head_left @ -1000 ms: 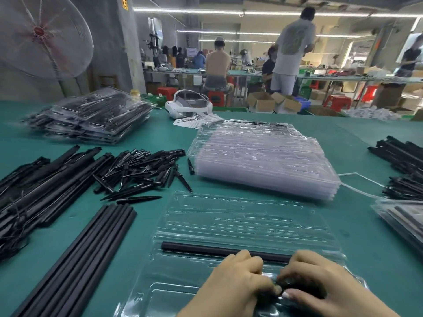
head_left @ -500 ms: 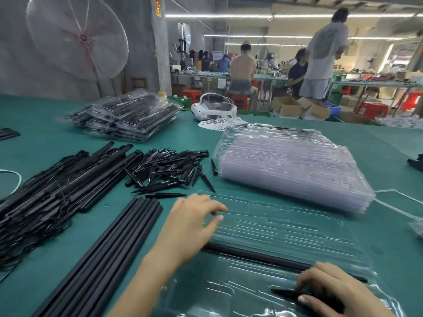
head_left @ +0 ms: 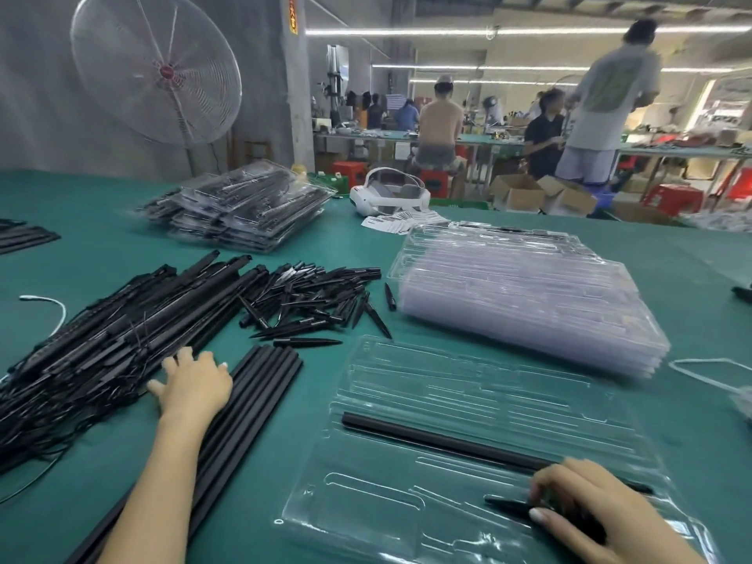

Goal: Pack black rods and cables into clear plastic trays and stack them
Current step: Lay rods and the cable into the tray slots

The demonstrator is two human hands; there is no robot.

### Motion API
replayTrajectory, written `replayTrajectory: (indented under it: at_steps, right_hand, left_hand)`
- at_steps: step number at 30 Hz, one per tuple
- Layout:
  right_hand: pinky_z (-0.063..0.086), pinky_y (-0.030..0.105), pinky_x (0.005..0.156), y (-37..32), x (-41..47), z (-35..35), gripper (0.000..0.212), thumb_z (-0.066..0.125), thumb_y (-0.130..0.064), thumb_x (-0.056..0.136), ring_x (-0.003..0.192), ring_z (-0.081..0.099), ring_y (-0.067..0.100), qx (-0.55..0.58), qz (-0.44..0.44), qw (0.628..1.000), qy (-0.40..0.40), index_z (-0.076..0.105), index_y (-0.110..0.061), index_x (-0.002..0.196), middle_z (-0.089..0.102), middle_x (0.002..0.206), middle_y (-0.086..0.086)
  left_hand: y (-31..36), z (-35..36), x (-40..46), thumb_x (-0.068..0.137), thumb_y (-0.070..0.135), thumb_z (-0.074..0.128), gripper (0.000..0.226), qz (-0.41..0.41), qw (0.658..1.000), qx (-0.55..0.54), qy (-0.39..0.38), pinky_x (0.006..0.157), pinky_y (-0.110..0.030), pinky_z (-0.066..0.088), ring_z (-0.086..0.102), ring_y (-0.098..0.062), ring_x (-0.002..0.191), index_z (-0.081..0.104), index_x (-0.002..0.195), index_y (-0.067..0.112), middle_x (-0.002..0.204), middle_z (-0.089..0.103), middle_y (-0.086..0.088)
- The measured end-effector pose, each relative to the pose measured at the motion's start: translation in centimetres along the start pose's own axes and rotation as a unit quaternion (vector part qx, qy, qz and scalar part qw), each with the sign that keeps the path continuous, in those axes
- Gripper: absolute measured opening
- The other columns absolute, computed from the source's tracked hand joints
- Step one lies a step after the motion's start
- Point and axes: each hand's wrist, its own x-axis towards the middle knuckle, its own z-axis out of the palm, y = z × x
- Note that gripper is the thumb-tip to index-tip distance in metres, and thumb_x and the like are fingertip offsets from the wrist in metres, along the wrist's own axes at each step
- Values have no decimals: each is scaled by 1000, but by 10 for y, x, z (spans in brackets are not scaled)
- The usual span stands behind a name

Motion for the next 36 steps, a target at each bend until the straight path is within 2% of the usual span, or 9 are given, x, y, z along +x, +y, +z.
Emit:
replayTrajectory:
  at_steps: [6,11,14,18,21,23,26,32,36]
  right_hand:
    - [43,13,72,0,0,0,19,52,-59,80,76,52,-2,10,15,1000,1,57,-43,89,55,76,-21]
    - [43,8,66,-4,1,2,11,67,-45,78,70,51,-5,-11,-5,1000,-6,58,-41,83,53,73,-22]
    - [42,7,66,-5,2,-1,12,71,-40,74,70,50,-6,-6,-6,1000,-18,61,-38,79,53,71,-22]
    - [40,11,80,-1,3,1,13,72,-43,80,82,49,-5,22,4,999,-26,59,-42,82,54,76,-19]
    - [40,7,75,1,4,1,20,74,-41,76,75,48,-8,5,-6,1000,-16,56,-41,84,51,70,-23]
    - [38,7,79,2,4,2,18,71,-43,80,80,47,-8,24,-9,1000,-4,55,-42,87,50,73,-23]
    - [35,9,88,5,2,4,8,54,-53,89,100,42,-3,34,1,999,-15,50,-47,91,49,86,-21]
    - [38,12,86,0,7,3,14,56,-52,88,98,44,-1,15,18,999,-43,56,-39,94,50,85,-21]
    - [41,14,83,1,6,4,12,60,-50,86,92,48,1,17,35,998,-48,57,-40,90,54,84,-17]
  left_hand:
    - [3,5,-2,100,22,38,38,-7,997,-45,66,107,-47,21,23,-35,132,42,134,4,144,29,-23]
    - [6,9,6,98,19,48,37,13,985,-91,144,100,-51,29,39,-39,124,39,127,-2,133,45,-25]
    - [5,0,23,98,31,47,41,19,996,-33,82,92,-44,39,51,-37,115,44,125,0,127,52,-21]
    - [-5,-13,48,103,31,33,27,87,994,60,-13,74,-33,43,55,-28,95,44,111,8,114,59,-14]
    - [-3,-20,59,102,25,32,30,124,990,-40,-48,66,-30,38,51,-23,73,48,81,9,83,57,-9]
    - [4,-28,60,100,12,30,33,122,965,-224,-57,52,-27,28,37,-18,51,41,68,12,62,43,-4]
    - [8,-42,51,100,11,25,30,79,884,-448,-109,36,-16,20,31,-8,31,46,78,9,61,41,-4]
    - [-7,-49,39,105,15,21,29,143,803,-570,-105,33,-12,24,33,-2,34,44,86,12,69,39,-5]
    - [-19,-49,36,105,16,25,26,199,784,-581,-94,39,-13,30,39,-5,43,46,88,16,67,41,-2]
